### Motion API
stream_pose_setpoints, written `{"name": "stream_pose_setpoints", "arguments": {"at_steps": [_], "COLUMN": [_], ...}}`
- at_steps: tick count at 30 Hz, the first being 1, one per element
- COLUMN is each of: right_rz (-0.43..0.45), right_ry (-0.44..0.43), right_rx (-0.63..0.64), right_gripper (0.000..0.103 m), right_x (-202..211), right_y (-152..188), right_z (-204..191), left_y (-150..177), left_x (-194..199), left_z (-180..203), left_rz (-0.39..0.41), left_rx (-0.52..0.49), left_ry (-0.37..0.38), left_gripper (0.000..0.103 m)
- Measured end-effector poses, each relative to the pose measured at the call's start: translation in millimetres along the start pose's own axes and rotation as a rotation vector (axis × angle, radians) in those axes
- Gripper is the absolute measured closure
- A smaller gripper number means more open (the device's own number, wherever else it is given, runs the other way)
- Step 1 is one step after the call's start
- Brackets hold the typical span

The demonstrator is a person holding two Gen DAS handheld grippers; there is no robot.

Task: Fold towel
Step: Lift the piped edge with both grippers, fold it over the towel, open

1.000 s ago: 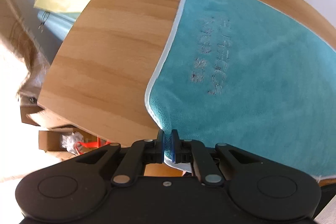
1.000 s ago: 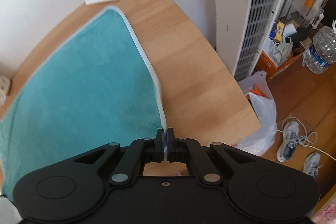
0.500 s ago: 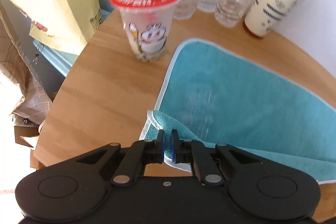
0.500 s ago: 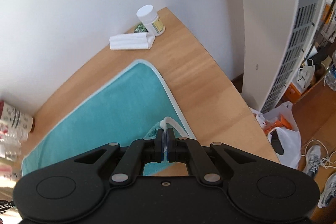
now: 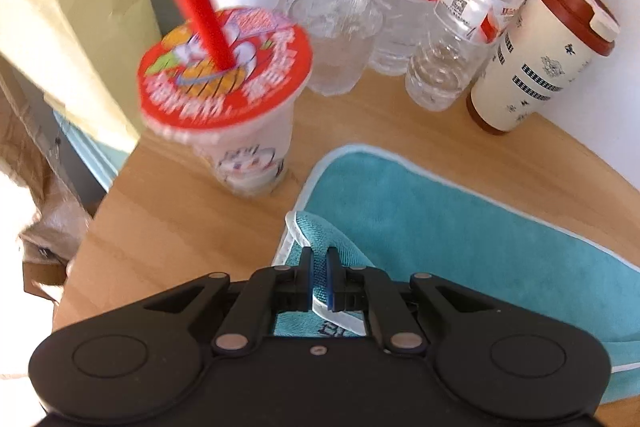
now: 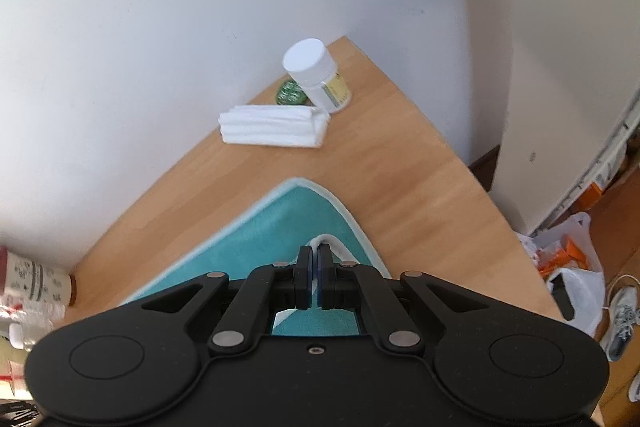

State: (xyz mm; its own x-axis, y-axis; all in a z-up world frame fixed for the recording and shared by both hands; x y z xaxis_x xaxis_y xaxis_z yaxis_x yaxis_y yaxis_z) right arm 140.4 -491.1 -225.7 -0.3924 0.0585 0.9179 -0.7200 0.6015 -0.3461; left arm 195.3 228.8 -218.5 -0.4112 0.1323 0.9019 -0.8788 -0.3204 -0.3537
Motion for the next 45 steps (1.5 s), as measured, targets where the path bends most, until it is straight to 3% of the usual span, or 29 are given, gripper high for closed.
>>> {"name": "stream_pose_setpoints", "arguments": {"at_steps": [15,22,25,27,29,31,36,39,45], "right_rz": [0.008,-0.004,-0.005,0.005,0.024,0.053,0.067,0.080,0.085], "right_ry": [0.021,0.037,0.046,0.017,0.013,0.010,0.036,0.084,0.103], "right_rx": [-0.067,-0.083,-0.086,-0.108,-0.103,-0.086,0.038,0.171,0.346], "right_gripper": [0.102,0.102,0.097,0.096,0.080,0.073,0.073,0.072,0.071], "right_x": [-29.9,-47.1,-53.7,-55.4,-52.7,-47.5,-35.1,-28.9,-23.0], "right_y": [-24.8,-30.7,-32.2,-34.9,-38.9,-43.9,-42.7,-26.0,9.6], "right_z": [-11.5,-18.3,-21.7,-25.0,-29.6,-36.1,-51.1,-62.1,-76.7], "left_y": [-25.6,-39.7,-45.8,-49.8,-53.9,-55.0,-49.6,-46.5,-38.8], "left_x": [-23.3,-20.8,-19.5,-18.6,-17.7,-15.8,-11.5,-8.6,-12.3], "left_z": [6.8,13.4,16.5,18.6,20.7,22.9,29.5,35.6,55.4], "left_rz": [0.033,0.092,0.119,0.137,0.155,0.159,0.148,0.157,0.147], "left_rx": [0.004,0.017,0.023,0.027,0.031,0.025,-0.011,-0.030,-0.092], "left_ry": [-0.037,-0.064,-0.076,-0.083,-0.091,-0.087,-0.075,-0.081,-0.060], "left_gripper": [0.098,0.097,0.081,0.059,0.055,0.055,0.053,0.038,0.037]}}
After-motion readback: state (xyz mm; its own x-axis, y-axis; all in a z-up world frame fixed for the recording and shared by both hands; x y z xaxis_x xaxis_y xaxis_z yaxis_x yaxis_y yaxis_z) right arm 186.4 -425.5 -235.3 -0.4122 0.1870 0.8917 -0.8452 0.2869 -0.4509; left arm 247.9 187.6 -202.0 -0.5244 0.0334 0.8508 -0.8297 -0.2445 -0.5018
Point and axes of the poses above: each gripper's, at about its wrist camera, not at the fingertips, and x roughly against the way its jaws point, z to its right, y to its underside, the point moved 8 cm from there along -x, roughly the way its jaws point, and after that the axes turned 14 degrees about y, right-handed, at the moved point
